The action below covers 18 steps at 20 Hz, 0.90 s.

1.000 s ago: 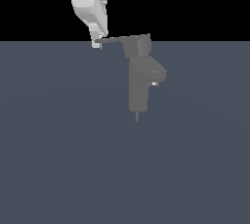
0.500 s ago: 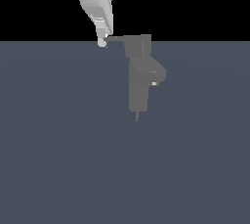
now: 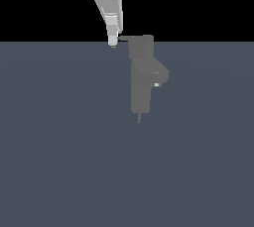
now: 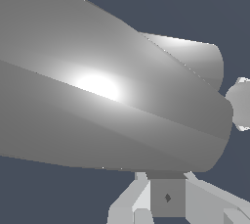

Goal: Turn on the faucet by rotating a designated handle.

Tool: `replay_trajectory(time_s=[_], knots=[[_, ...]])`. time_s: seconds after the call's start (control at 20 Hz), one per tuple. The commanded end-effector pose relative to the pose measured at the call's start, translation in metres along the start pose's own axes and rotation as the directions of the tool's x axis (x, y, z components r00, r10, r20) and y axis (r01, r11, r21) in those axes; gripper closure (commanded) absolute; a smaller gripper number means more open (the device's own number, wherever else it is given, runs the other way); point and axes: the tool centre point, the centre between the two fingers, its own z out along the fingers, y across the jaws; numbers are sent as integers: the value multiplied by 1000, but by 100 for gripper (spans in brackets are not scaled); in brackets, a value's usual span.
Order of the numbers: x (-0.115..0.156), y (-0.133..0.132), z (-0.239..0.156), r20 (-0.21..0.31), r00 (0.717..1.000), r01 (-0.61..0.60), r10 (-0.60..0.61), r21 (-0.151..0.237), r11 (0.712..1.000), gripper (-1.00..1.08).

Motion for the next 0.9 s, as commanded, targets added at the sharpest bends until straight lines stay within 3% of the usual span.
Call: replay_trajectory(time_s=[0.0, 0.2, 0.25, 0.85], knots=[[12, 7, -4, 0, 1000, -11, 11, 6, 1000, 108], [19, 16, -4, 0, 1000, -10, 10, 7, 1000, 108], [11, 14, 0, -1, 1000, 2, -2, -1, 1000, 108], [89, 18, -3, -1, 1000, -6, 6, 4, 1000, 108]])
